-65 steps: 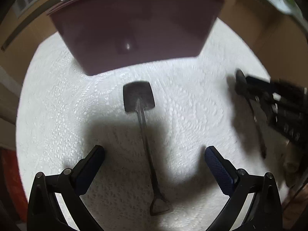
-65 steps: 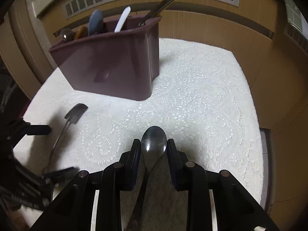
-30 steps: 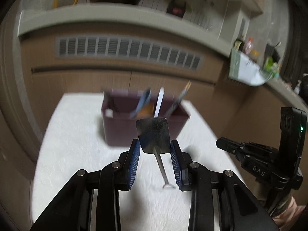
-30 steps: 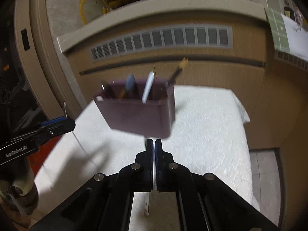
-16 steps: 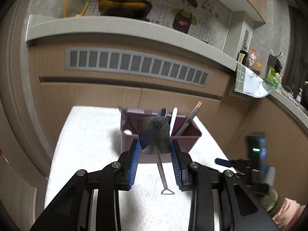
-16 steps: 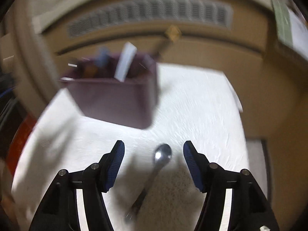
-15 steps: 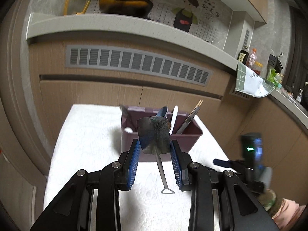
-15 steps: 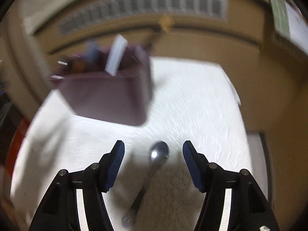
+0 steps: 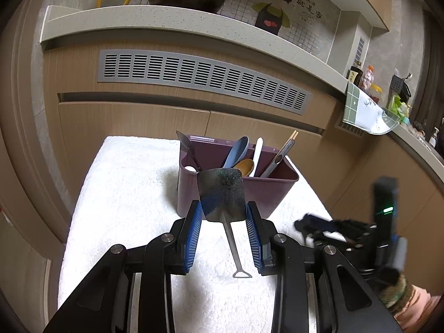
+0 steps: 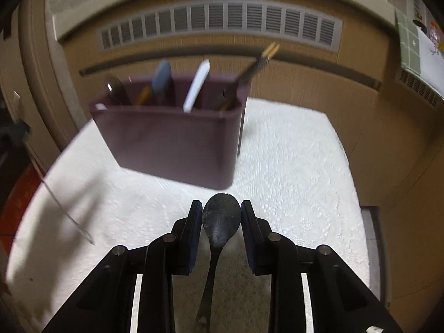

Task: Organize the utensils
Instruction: 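Drop the shovel spoon into the caddy with the left tool while the right drops the metal spoon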

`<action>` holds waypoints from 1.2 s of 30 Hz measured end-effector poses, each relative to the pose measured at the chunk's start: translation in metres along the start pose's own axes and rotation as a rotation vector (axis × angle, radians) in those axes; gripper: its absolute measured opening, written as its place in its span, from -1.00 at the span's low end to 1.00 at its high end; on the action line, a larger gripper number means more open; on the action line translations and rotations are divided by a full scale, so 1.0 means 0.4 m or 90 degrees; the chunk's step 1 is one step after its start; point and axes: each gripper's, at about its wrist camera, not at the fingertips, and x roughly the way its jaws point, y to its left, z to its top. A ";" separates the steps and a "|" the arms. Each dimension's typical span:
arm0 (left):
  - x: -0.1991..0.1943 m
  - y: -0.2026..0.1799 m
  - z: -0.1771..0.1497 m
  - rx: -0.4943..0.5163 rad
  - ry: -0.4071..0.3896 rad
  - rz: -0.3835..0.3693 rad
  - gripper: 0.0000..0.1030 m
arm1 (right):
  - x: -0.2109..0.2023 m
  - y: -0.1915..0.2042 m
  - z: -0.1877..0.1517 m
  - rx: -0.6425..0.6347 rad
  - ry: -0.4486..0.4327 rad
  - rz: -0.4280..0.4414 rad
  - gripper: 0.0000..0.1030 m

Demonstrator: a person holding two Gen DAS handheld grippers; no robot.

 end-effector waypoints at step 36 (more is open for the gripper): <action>0.208 0.027 0.203 0.023 -0.013 0.005 0.18 | -0.010 -0.016 0.270 0.000 -0.126 0.030 0.32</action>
